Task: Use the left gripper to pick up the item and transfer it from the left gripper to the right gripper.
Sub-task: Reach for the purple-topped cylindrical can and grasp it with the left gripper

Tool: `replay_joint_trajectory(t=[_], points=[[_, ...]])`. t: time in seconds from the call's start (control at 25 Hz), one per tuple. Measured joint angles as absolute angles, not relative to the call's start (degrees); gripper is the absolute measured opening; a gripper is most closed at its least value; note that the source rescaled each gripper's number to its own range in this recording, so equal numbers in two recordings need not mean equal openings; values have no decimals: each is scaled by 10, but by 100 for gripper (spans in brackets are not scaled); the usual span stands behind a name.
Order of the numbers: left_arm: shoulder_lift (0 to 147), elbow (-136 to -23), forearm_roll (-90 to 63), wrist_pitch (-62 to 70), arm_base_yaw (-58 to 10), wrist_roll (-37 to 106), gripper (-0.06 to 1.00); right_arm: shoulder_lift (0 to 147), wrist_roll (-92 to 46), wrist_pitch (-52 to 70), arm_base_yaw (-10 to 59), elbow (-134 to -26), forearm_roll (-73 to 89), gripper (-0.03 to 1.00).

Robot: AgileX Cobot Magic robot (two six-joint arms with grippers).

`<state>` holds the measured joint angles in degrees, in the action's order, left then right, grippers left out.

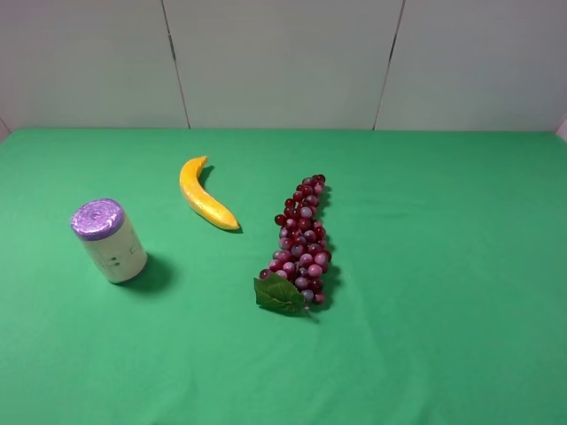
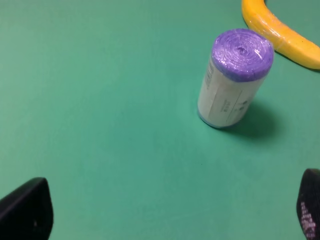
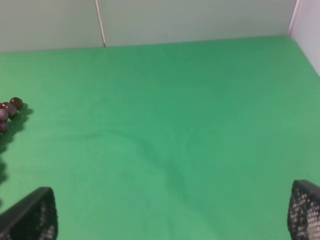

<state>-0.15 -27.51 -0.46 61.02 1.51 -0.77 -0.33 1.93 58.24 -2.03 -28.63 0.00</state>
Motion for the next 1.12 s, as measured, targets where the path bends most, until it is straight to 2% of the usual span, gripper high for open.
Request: replay_joint_trajectory(t=[0.68, 0.84, 1.12], points=[[-1, -275, 0, 610, 15, -8, 95, -3, 19, 582, -20, -286, 0, 100], [2, -287, 0, 613, 15, -8, 99, -3, 19, 582, -20, -286, 0, 100], [117, -365, 0, 628, 15, -8, 100, -3, 19, 582, -20, -286, 0, 100]])
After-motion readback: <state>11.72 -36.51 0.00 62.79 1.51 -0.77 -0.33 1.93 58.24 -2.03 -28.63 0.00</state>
